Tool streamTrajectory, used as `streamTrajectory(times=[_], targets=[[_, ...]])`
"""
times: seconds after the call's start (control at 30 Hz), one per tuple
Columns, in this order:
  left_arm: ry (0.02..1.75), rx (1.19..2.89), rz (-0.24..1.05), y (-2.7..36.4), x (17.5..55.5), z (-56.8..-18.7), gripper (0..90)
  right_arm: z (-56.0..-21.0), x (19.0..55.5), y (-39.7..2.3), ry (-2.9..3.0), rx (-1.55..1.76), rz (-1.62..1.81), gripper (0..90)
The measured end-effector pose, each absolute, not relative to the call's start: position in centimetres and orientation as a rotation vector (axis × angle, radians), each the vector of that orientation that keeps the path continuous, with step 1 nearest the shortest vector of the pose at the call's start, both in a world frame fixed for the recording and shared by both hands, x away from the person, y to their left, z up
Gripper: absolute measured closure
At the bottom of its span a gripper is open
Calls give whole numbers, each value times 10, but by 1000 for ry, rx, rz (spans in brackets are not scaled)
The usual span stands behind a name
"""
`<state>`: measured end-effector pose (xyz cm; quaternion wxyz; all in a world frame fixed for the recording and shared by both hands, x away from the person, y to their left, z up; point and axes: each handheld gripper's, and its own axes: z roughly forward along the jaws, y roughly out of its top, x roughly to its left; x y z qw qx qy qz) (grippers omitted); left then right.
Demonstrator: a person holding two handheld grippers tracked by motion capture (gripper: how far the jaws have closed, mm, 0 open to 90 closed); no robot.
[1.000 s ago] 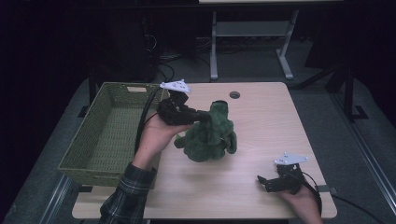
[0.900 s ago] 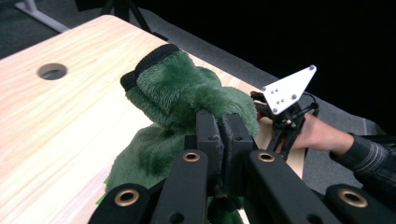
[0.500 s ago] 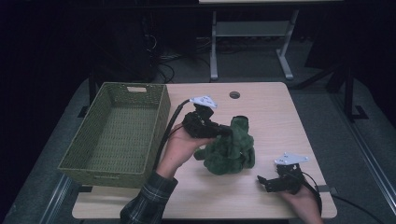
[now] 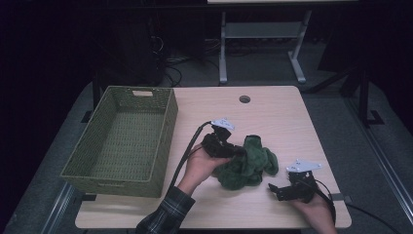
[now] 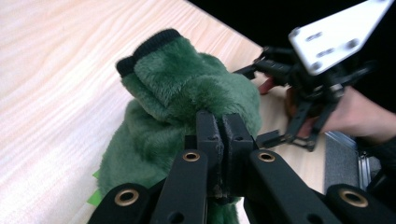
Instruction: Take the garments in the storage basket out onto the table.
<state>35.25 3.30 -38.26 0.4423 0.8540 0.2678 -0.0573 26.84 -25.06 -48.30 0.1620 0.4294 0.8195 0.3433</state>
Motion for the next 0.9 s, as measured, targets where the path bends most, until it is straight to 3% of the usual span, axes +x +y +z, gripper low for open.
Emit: streamTrajectory(times=[0.67, 0.73, 0.9], targets=[[717, 2236, -102, 24, 367, -451, 854, -483, 268, -251, 2339, 1226, 979, 12], [708, 2232, -87, 24, 366, -450, 815, -483, 268, -251, 2339, 1226, 979, 12], [690, 2227, -10, 28, 358, -433, 616, -483, 268, -250, 2339, 1227, 979, 12]])
